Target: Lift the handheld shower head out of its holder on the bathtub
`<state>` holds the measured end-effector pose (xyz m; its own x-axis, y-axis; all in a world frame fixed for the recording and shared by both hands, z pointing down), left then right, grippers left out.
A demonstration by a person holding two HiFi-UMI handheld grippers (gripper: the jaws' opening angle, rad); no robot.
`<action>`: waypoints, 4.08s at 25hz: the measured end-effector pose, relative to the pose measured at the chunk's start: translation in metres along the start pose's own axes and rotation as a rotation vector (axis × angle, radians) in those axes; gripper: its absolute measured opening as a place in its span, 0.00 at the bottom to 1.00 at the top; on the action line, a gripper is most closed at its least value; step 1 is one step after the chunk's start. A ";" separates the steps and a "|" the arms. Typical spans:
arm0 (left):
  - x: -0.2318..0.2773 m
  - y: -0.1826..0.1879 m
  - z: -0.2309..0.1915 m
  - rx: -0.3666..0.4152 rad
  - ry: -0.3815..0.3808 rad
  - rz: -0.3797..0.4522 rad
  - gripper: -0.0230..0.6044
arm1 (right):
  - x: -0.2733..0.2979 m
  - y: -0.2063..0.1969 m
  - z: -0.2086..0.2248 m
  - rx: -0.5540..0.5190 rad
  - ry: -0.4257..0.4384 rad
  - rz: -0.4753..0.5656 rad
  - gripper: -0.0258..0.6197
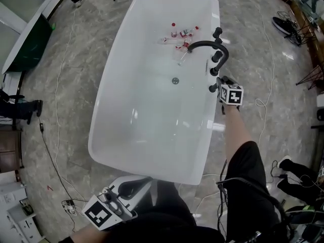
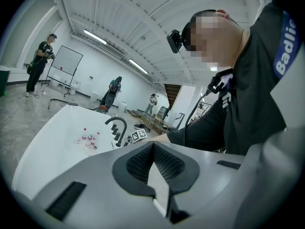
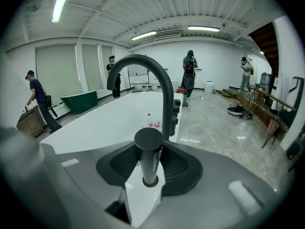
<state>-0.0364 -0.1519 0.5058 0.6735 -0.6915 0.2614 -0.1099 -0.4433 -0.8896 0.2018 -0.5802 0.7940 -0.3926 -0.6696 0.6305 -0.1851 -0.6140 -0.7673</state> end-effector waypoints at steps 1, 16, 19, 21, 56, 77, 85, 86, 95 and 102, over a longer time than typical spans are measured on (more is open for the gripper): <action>-0.001 0.000 0.001 -0.002 0.001 0.001 0.04 | -0.002 -0.001 -0.001 -0.001 -0.002 -0.001 0.24; -0.016 0.012 0.039 0.038 -0.081 0.042 0.04 | -0.098 0.028 -0.031 -0.055 -0.017 0.105 0.24; -0.027 0.023 0.048 0.050 -0.094 0.066 0.04 | -0.127 0.034 -0.042 -0.064 -0.022 0.121 0.24; -0.035 0.030 0.052 0.056 -0.102 0.080 0.04 | -0.146 0.039 -0.049 -0.069 -0.028 0.131 0.24; -0.130 0.067 0.097 0.150 -0.314 0.185 0.04 | -0.437 -0.004 -0.251 0.045 0.033 0.268 0.24; -0.159 0.055 0.099 0.173 -0.441 0.167 0.04 | -0.549 -0.020 -0.392 -0.021 0.131 0.325 0.24; -0.159 0.058 0.105 0.175 -0.447 0.162 0.04 | -0.583 -0.016 -0.419 -0.059 0.162 0.355 0.24; -0.159 0.059 0.105 0.175 -0.447 0.164 0.04 | -0.586 -0.014 -0.421 -0.061 0.164 0.357 0.24; -0.148 0.054 0.119 0.179 -0.452 0.149 0.04 | -0.598 -0.018 -0.434 -0.113 0.192 0.351 0.24; -0.142 0.051 0.127 0.194 -0.454 0.138 0.04 | -0.590 -0.024 -0.426 -0.094 0.205 0.355 0.24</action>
<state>-0.0448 -0.0036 0.3758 0.9167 -0.3993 -0.0146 -0.1118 -0.2214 -0.9688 0.0539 0.0081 0.3906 -0.6165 -0.7298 0.2955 -0.0833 -0.3127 -0.9462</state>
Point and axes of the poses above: the fingertips, and each gripper's own axes: x forward along the fingers, z to its right, y out of its top, the point moved 3 cm from there along -x, backward along the fingers, and after that the axes turned 4 degrees about x, right-handed, at the moved point
